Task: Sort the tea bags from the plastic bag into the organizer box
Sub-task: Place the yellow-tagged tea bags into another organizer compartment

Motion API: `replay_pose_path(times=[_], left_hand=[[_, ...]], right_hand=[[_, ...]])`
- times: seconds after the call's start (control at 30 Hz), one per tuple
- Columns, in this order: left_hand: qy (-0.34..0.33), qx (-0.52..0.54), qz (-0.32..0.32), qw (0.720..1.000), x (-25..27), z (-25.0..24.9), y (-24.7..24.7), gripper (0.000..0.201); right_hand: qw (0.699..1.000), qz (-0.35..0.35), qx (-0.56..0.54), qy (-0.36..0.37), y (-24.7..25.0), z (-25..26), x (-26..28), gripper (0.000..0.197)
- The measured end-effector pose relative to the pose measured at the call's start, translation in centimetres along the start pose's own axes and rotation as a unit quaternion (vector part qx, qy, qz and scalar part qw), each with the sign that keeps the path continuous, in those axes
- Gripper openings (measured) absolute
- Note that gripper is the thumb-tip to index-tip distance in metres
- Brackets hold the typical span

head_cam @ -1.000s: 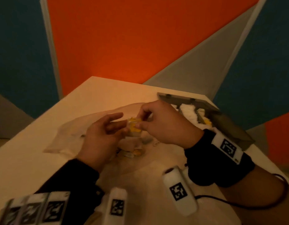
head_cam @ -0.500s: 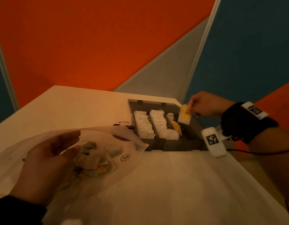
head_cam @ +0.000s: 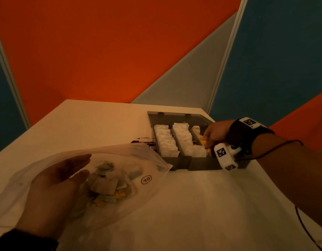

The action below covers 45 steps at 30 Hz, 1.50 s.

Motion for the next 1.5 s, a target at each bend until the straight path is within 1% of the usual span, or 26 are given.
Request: replay_pose_path(times=[0.07,0.17,0.23,0.3,0.33,0.4,0.47,0.5,0.53,0.6,0.7,0.77,0.8,0.83,0.9,1.0,1.1,1.2,1.23,1.3,1.33,1.4,1.47,1.5], left_hand=[[-0.022,-0.014,0.0,1.0,0.9,-2.1,-0.2,0.037],[-0.054,0.012,-0.006,0.998,2.1,-4.2,-0.3,0.041],[-0.051,0.004,-0.007,0.999,2.0,-4.1,-0.2,0.043],[-0.063,-0.007,-0.007,0.998,2.2,-4.3,-0.2,0.044],[-0.071,-0.005,-0.008,0.997,2.4,-4.6,-0.3,0.045],[-0.078,0.005,-0.007,0.997,2.6,-4.9,-0.3,0.047],[-0.079,0.012,-0.008,0.997,2.8,-5.0,-0.5,0.048],[-0.076,0.02,-0.012,0.997,2.8,-4.9,-0.5,0.049],[-0.072,0.028,-0.016,0.997,2.6,-4.8,-0.4,0.051],[-0.064,0.041,-0.021,0.997,2.5,-4.6,-0.4,0.055],[-0.048,0.046,-0.018,0.998,2.3,-4.4,-0.4,0.056],[-0.045,0.052,-0.011,0.998,2.4,-4.5,-0.4,0.056],[-0.042,0.052,-0.008,0.998,2.4,-4.5,-0.5,0.056],[-0.037,0.051,-0.01,0.998,2.4,-4.5,-0.4,0.056],[-0.025,0.042,-0.01,0.999,2.4,-4.5,-0.5,0.055],[0.006,0.028,0.004,1.0,2.6,-4.1,-0.9,0.052],[0.038,0.028,0.014,0.999,2.5,-3.5,-1.1,0.05],[0.045,0.028,0.032,0.998,2.5,-3.4,-1.4,0.052],[0.046,0.028,0.039,0.998,2.5,-3.4,-1.5,0.053],[0.054,0.043,0.046,0.997,2.4,-3.2,-1.6,0.053],[0.059,0.055,0.043,0.996,2.3,-3.0,-1.6,0.052],[0.062,0.072,0.035,0.995,2.2,-2.9,-1.5,0.048],[0.053,0.074,0.038,0.995,2.2,-3.0,-1.6,0.042],[0.043,0.07,0.042,0.996,2.2,-3.0,-1.6,0.041]], right_hand=[[1.0,-0.001,0.009,-0.006,0.3,0.1,-0.6,0.015],[0.999,-0.022,0.039,-0.008,0.8,-0.1,-1.6,0.018],[0.999,-0.029,0.036,-0.007,0.8,-0.3,-2.0,0.019],[0.998,-0.051,0.033,-0.001,1.2,0.2,-1.6,0.019],[0.996,-0.079,0.045,0.013,1.7,0.9,-1.0,0.019],[0.981,-0.175,0.069,0.058,3.5,3.2,1.0,0.017],[0.958,-0.26,0.031,0.114,4.9,5.8,4.7,0.017],[0.951,-0.274,-0.004,0.141,4.9,7.1,6.7,0.017],[0.949,-0.263,-0.042,0.168,4.4,8.4,8.9,0.016],[0.948,-0.204,-0.095,0.224,2.1,11.1,13.2,0.012],[0.951,-0.072,-0.068,0.294,-4.2,15.5,18.9,0.012],[0.948,0.012,-0.029,0.315,-8.9,17.5,20.2,0.015],[0.947,0.033,-0.011,0.319,-10.9,18.2,20.1,0.014],[0.946,0.035,0.007,0.322,-12.4,18.7,19.5,0.013],[0.947,0.008,0.022,0.319,-14.2,19.5,17.1,0.018],[0.947,-0.026,0.013,0.32,-15.1,20.5,13.7,0.032],[0.94,-0.066,0.061,0.329,-15.3,21.8,12.2,0.04],[0.929,-0.032,0.126,0.347,-16.3,23.2,11.9,0.04],[0.927,-0.019,0.138,0.348,-16.5,23.5,11.7,0.036],[0.93,-0.013,0.116,0.349,-16.3,23.7,11.3,0.015],[0.93,-0.024,0.101,0.353,-15.9,23.6,11.0,0.011],[0.922,-0.067,0.07,0.374,-15.1,23.2,10.5,0.025],[0.909,-0.124,0.04,0.396,-14.3,22.5,10.2,0.025],[0.904,-0.133,0.006,0.406,-14.1,22.2,10.3,0.022]])
Point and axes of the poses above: each hand's wrist, its own x-axis away from the middle knuckle, its own y-axis out of the back of the hand, z = x × y, the point moved 7 cm from there along -x, towards the middle knuckle, and after that the axes turned 6 degrees about -x, right-handed, at the moved point
